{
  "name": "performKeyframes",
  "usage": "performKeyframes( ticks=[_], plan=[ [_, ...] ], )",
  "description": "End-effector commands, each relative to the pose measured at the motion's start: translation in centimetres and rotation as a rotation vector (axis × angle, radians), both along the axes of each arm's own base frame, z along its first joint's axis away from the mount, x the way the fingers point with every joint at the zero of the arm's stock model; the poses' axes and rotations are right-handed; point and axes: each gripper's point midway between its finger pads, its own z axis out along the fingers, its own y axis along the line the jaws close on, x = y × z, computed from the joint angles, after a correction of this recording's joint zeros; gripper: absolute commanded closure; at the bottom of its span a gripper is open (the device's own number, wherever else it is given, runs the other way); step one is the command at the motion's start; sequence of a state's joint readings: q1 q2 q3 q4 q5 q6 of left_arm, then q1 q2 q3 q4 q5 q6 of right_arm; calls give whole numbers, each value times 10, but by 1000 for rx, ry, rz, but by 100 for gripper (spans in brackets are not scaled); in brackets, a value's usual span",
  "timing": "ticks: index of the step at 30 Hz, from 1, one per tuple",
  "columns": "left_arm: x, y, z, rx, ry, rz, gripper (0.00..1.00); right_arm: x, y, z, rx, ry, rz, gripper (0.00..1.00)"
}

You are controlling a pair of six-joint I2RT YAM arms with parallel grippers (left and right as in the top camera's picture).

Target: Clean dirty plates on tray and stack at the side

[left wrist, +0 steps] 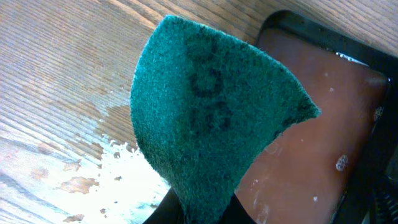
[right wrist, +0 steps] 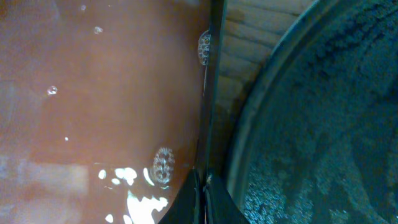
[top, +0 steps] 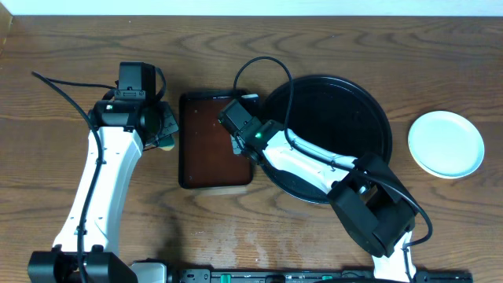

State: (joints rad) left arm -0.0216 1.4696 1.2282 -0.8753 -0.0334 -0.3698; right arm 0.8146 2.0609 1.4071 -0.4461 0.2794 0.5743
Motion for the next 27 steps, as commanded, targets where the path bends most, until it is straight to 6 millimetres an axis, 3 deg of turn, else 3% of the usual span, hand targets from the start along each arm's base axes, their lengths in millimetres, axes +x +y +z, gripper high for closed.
performKeyframes(
  ticks=[1, 14, 20, 21, 27],
  plan=[
    [0, 4, 3, 15, -8, 19, 91, 1, 0, 22, 12, -42, -19, 99],
    [0, 4, 3, 15, -7, 19, 91, -16, 16, 20, 63, 10, -2, 99],
    [-1, 4, 3, 15, -5, 19, 91, -14, 16, 27, 77, 2, -5, 99],
    [-1, 4, 3, 15, -5, 19, 91, -13, 15, 29, 80, -4, -7, 97],
    [0, 4, 3, 15, -8, 19, 91, -6, 14, 55, 90, -59, 42, 58]
  ],
)
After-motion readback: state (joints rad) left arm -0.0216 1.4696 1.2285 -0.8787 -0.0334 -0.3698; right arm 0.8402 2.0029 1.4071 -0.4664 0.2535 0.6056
